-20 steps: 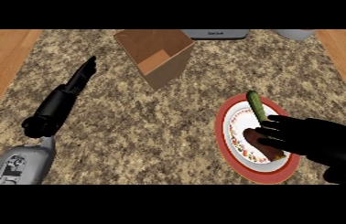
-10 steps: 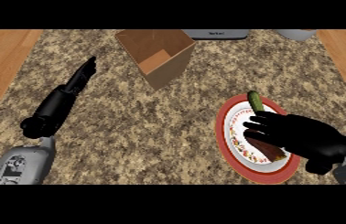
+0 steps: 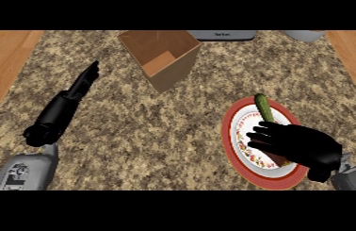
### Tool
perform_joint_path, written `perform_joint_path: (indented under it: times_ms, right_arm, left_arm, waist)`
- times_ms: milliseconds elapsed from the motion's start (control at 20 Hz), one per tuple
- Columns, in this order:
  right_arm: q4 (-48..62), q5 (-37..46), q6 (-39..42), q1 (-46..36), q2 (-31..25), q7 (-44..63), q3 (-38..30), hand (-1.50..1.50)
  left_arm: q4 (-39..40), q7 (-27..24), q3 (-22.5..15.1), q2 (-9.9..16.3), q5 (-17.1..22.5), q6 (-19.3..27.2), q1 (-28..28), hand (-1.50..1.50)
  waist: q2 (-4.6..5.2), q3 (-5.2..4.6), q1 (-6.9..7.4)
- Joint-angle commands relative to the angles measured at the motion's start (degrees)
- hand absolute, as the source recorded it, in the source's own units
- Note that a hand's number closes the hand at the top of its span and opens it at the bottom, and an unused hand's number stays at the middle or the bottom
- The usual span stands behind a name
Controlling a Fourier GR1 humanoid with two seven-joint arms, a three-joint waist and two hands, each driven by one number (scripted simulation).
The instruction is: Pick the sweet potato from the plate and place it in the cardboard box
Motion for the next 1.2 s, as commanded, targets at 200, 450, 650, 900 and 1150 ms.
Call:
perform_joint_path:
  times_ms: [200, 450, 650, 900, 1150]
  right_arm:
    - [5.28, 5.95, -0.60, -3.60, 4.71, 0.52, -1.85, -1.50]
    - [9.20, 9.01, -3.07, -1.93, 6.25, -1.81, -2.35, -1.50]
    - [16.79, 11.76, -5.64, -5.96, 11.07, -2.95, -1.03, -1.50]
    - [15.05, 10.82, -13.81, -2.51, 11.42, -8.30, -1.02, 1.50]
    - [18.35, 9.25, -20.76, -3.60, 12.44, -12.78, -3.94, 1.50]
  left_arm:
    - [-4.86, 4.40, -0.81, -2.55, -1.76, 0.30, 0.77, 0.00]
    - [3.72, 0.35, 3.04, -0.79, -1.13, -2.56, -4.45, 0.00]
    - [1.23, -0.22, 2.01, -2.60, -2.06, -1.80, -1.18, 0.00]
    - [0.38, 0.34, 2.52, -2.32, -1.73, -2.50, -0.60, 0.00]
    - [3.28, -2.45, 2.43, -2.64, -3.32, -2.10, -2.06, 0.00]
  waist:
    - [-0.06, 0.01, 0.18]
    - [0.02, 0.00, -0.15]
    - [0.03, 0.00, 0.14]
    - [-0.01, 0.01, -0.05]
    - [0.08, 0.01, -0.23]
